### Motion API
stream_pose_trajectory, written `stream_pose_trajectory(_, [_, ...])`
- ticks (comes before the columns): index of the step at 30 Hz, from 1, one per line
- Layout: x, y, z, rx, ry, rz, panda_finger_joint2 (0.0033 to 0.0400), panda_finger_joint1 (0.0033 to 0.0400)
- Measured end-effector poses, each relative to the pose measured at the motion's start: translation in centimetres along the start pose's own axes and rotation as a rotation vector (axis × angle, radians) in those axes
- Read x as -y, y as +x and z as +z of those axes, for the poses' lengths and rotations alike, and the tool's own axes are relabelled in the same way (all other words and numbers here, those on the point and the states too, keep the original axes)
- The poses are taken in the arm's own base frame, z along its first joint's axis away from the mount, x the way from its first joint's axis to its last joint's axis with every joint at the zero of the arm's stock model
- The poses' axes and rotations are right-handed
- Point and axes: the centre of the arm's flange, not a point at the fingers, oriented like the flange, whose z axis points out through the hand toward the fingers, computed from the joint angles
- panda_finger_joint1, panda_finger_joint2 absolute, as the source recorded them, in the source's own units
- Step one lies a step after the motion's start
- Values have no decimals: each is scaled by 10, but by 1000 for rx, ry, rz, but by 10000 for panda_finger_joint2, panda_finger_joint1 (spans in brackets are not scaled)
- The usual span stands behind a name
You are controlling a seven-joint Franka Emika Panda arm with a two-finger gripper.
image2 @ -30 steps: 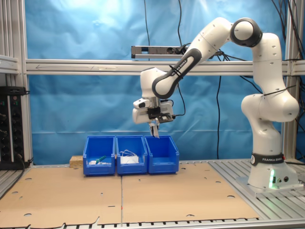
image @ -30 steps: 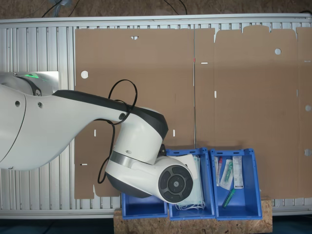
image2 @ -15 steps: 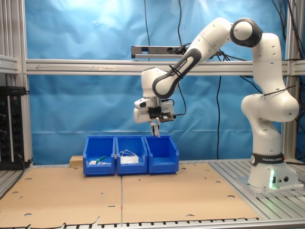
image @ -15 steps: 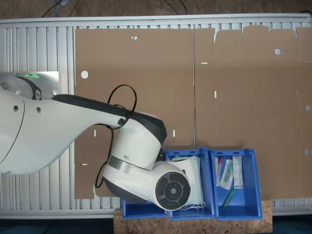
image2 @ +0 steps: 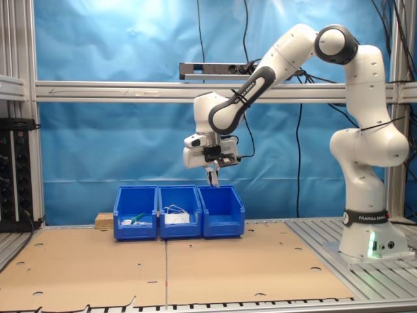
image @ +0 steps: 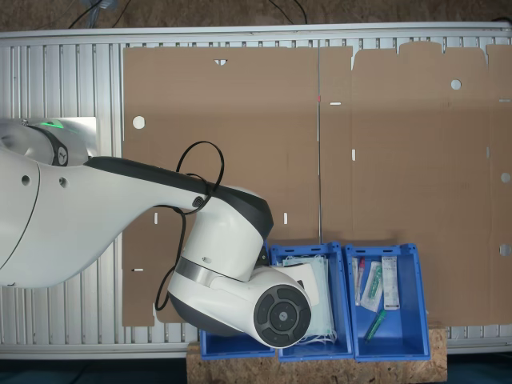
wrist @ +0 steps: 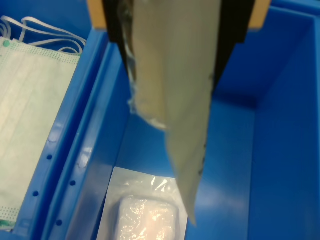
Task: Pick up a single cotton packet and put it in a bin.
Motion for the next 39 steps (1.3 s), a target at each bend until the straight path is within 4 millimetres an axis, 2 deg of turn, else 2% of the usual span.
stream_pose_trajectory(28, [0,0,0,0,0,-4,56,56])
stream_pose_trajectory(29, [0,0,0,0,0,-5,114,114])
stream_pose_trajectory(33, [0,0,0,0,0,-7,114,114])
stream_pose_trajectory(34, [0,0,0,0,0,-8,208,208])
stream_pose_trajectory(39, [0,0,0,0,0,-13,208,208])
